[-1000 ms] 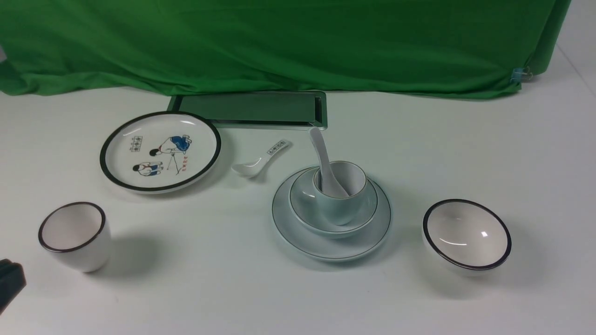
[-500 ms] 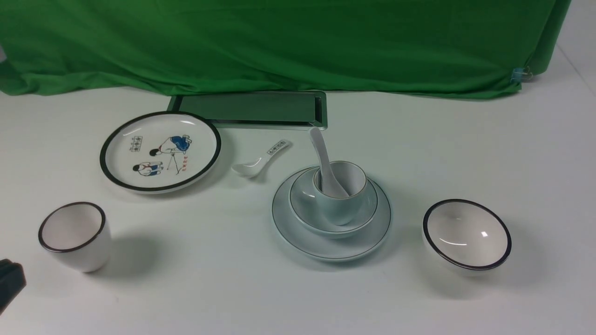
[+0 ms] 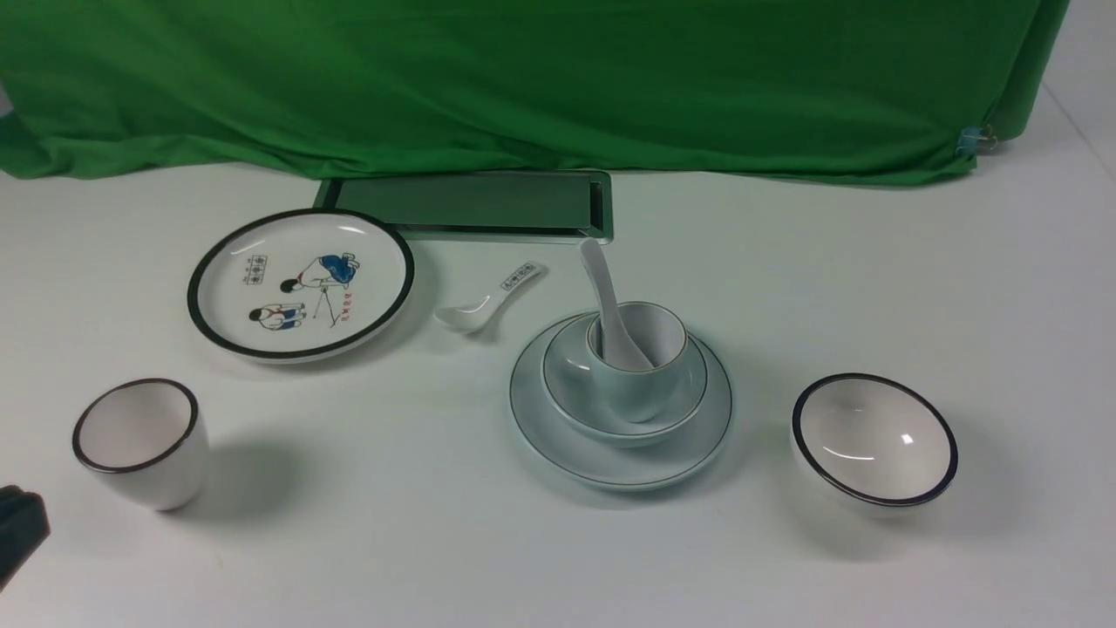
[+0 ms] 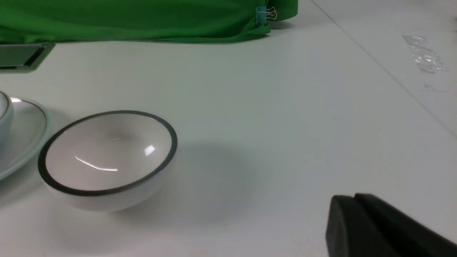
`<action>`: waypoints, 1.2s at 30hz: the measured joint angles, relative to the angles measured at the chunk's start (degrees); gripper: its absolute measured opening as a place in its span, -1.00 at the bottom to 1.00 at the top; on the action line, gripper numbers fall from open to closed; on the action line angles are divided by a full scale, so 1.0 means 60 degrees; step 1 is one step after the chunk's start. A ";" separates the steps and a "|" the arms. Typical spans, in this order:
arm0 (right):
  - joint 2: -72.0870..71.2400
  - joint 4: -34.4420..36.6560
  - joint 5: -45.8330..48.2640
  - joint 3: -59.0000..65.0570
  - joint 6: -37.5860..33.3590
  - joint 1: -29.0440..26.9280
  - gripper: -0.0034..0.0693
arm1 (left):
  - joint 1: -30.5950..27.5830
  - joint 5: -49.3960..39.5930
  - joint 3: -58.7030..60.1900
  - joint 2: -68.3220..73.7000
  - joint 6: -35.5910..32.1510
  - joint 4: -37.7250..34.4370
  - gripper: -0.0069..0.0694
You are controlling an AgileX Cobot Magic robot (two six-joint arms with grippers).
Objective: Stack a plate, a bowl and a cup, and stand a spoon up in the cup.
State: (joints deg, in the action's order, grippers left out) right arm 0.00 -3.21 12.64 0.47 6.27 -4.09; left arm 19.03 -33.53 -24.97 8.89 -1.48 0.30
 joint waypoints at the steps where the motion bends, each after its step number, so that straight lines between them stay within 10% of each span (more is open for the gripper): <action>1: 0.0000 0.0000 0.0000 0.0000 0.0000 0.0000 -0.74 | -0.0061 0.0000 0.0064 -0.0018 -0.0072 0.0089 -0.89; 11: 0.0000 0.0000 0.0000 0.0000 0.0000 0.0000 -0.71 | -0.2414 0.4752 0.2319 -0.0506 -0.0808 -0.0865 -0.89; 36: -0.0004 0.0016 0.0011 0.0000 0.0000 0.0000 -0.54 | -0.3774 0.3422 0.4226 -0.1462 -0.0574 -0.1128 -0.89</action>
State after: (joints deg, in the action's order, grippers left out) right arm -0.03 -3.11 12.71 0.47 6.27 -4.09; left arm -3.62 -13.00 0.39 0.11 -4.92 -6.46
